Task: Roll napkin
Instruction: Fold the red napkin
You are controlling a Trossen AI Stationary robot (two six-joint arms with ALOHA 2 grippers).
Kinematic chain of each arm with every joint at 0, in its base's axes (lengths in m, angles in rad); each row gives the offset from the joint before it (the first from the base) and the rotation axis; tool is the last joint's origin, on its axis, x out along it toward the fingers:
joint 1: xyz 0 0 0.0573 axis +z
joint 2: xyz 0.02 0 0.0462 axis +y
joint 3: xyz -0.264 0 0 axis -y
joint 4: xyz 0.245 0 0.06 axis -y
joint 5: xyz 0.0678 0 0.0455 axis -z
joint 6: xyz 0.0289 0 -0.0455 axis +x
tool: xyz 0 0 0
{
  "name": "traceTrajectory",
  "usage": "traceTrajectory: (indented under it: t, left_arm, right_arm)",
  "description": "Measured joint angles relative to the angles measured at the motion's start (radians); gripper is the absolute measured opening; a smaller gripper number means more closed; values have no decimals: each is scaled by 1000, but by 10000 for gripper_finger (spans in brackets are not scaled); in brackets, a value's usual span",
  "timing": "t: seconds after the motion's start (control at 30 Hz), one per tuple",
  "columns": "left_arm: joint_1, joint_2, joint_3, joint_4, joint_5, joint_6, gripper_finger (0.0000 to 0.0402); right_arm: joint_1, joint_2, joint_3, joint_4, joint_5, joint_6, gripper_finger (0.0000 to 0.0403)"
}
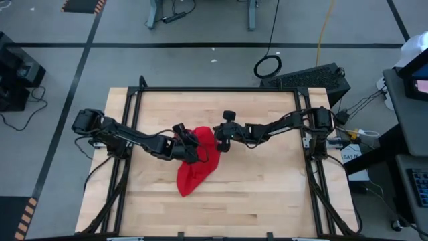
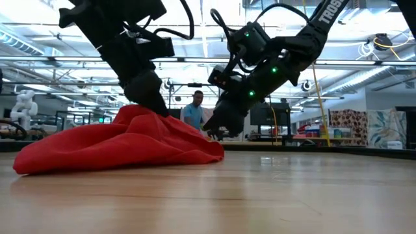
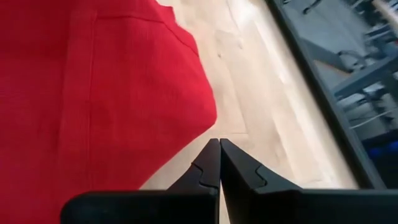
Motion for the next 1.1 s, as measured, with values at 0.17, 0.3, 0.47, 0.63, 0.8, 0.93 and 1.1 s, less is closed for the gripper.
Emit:
traceTrajectory:
  t: [0.17, 0.3, 0.47, 0.63, 0.8, 0.93, 1.1]
  left_arm:
    - [0, 7, 0, 1, 45, 85, 258]
    - [0, 13, 0, -11, 64, 140, 254]
    - [0, 13, 0, -11, 78, 146, 230]
    - [0, 13, 0, -6, 75, 143, 189]
    - [0, 12, 0, 8, 71, 140, 150]
    - [6, 12, 0, 8, 70, 108, 127]
    - [24, 12, 0, 10, 69, 74, 111]
  right_arm:
    - [0, 0, 0, -54, -41, 54, 0]
    - [35, 0, 0, -108, -40, 98, 2]
    - [93, 0, 0, -163, -39, 133, 39]
    - [144, 0, 0, -151, -24, 149, 108]
    - [194, 0, 0, -136, 25, 144, 172]
    - [234, -21, 0, -145, 46, 147, 208]
    - [276, -90, 0, -182, 62, 164, 232]
